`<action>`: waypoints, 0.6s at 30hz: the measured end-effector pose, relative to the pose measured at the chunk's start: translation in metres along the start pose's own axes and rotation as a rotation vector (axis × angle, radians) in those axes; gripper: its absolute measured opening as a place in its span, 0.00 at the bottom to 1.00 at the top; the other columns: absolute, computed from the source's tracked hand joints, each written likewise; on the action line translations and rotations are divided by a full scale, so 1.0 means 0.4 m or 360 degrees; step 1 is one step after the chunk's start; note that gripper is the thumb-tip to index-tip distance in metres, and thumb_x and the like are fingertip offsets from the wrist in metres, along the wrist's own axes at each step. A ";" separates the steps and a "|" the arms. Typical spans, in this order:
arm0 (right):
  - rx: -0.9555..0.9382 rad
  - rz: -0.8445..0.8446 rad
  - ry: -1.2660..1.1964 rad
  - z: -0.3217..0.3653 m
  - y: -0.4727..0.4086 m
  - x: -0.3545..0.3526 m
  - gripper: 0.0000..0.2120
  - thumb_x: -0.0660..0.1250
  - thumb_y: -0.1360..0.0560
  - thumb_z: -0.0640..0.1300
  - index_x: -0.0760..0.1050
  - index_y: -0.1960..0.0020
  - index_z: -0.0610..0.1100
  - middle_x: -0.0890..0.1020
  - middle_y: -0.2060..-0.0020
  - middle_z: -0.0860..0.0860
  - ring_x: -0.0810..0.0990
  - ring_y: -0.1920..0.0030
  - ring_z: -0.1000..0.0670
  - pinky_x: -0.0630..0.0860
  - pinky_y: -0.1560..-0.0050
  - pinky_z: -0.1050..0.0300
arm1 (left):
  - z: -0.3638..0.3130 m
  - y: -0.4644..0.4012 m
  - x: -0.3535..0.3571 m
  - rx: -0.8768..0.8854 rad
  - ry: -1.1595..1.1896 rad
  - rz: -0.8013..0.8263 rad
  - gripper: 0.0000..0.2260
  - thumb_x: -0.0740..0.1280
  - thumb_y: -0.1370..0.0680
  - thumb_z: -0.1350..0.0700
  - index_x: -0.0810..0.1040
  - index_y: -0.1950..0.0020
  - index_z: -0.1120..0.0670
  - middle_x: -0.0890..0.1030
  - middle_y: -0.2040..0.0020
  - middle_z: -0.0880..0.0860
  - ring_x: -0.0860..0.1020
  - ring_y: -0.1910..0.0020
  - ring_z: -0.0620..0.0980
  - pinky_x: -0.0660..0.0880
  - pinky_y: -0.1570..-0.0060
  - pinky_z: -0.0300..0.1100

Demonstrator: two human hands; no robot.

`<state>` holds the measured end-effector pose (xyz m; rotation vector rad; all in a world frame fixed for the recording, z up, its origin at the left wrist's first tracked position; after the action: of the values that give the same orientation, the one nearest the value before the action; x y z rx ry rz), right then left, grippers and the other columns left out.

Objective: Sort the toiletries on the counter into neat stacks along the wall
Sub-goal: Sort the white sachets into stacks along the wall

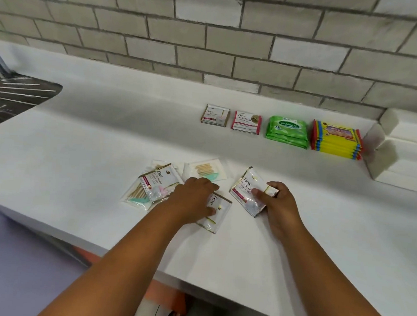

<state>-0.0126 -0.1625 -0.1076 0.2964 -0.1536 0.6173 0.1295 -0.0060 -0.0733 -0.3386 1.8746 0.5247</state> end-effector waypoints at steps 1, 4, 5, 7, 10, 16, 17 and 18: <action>0.0028 0.0015 -0.0057 -0.001 0.007 -0.004 0.13 0.72 0.30 0.30 0.73 0.51 0.42 0.82 0.52 0.41 0.82 0.54 0.43 0.79 0.53 0.50 | -0.003 -0.002 0.005 -0.0018 -0.0055 0.0028 0.30 0.68 0.24 0.45 0.63 0.25 0.47 0.66 0.27 0.50 0.62 0.28 0.54 0.65 0.33 0.54; 0.0123 0.0008 -0.0219 0.001 0.024 -0.015 0.13 0.70 0.29 0.29 0.75 0.46 0.37 0.83 0.50 0.40 0.85 0.57 0.45 0.82 0.58 0.52 | -0.008 -0.005 0.009 -0.0071 -0.0192 0.0007 0.31 0.69 0.26 0.42 0.64 0.26 0.48 0.69 0.30 0.52 0.65 0.31 0.55 0.66 0.35 0.53; 0.0162 -0.0002 -0.0265 -0.001 0.028 -0.017 0.13 0.70 0.29 0.29 0.76 0.46 0.36 0.84 0.50 0.40 0.85 0.58 0.45 0.83 0.57 0.52 | -0.008 -0.005 0.009 -0.0088 -0.0236 -0.0006 0.31 0.69 0.27 0.41 0.66 0.27 0.49 0.70 0.32 0.53 0.66 0.32 0.56 0.67 0.36 0.53; 0.0253 -0.0007 -0.0371 -0.004 0.037 -0.023 0.16 0.70 0.30 0.30 0.77 0.42 0.34 0.84 0.48 0.40 0.85 0.54 0.44 0.82 0.50 0.47 | -0.012 -0.004 0.006 -0.0118 -0.0310 -0.0033 0.31 0.70 0.29 0.38 0.68 0.29 0.49 0.71 0.34 0.53 0.67 0.34 0.56 0.67 0.38 0.53; 0.0364 0.0032 -0.0559 -0.005 0.046 -0.027 0.21 0.71 0.31 0.31 0.76 0.38 0.34 0.82 0.44 0.39 0.82 0.44 0.39 0.75 0.40 0.37 | -0.021 0.000 -0.006 -0.0141 -0.0293 -0.0096 0.28 0.71 0.30 0.38 0.72 0.33 0.48 0.72 0.37 0.53 0.70 0.37 0.55 0.68 0.41 0.50; 0.0556 -0.0098 -0.0662 0.000 0.055 -0.042 0.16 0.65 0.23 0.36 0.73 0.36 0.38 0.81 0.43 0.38 0.83 0.47 0.36 0.76 0.46 0.32 | -0.017 0.016 -0.031 -0.0230 0.0380 -0.0094 0.24 0.69 0.27 0.39 0.71 0.38 0.52 0.78 0.42 0.52 0.77 0.49 0.52 0.72 0.55 0.43; 0.0590 -0.0120 -0.0669 0.003 0.054 -0.042 0.15 0.64 0.22 0.38 0.73 0.36 0.40 0.81 0.42 0.38 0.83 0.47 0.36 0.76 0.46 0.32 | -0.015 0.016 -0.039 -0.0245 0.0462 -0.0115 0.23 0.70 0.27 0.39 0.72 0.41 0.52 0.79 0.44 0.52 0.77 0.52 0.51 0.71 0.58 0.42; 0.0617 -0.0138 -0.0670 0.006 0.053 -0.040 0.14 0.64 0.21 0.40 0.73 0.36 0.41 0.80 0.41 0.38 0.82 0.48 0.36 0.76 0.47 0.32 | -0.010 0.015 -0.049 -0.0260 0.0575 -0.0146 0.21 0.71 0.28 0.40 0.72 0.45 0.52 0.79 0.47 0.52 0.77 0.56 0.49 0.70 0.62 0.41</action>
<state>-0.0381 -0.1554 -0.1041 0.8045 -0.4244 0.4891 0.1303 -0.0032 -0.0527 -0.6605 2.1546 0.5847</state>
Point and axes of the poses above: each hand's wrist, its own y-axis away from the middle knuckle, its own x-axis out of the palm, z = x × y, the point moved 6 cm from there along -y, towards the middle knuckle
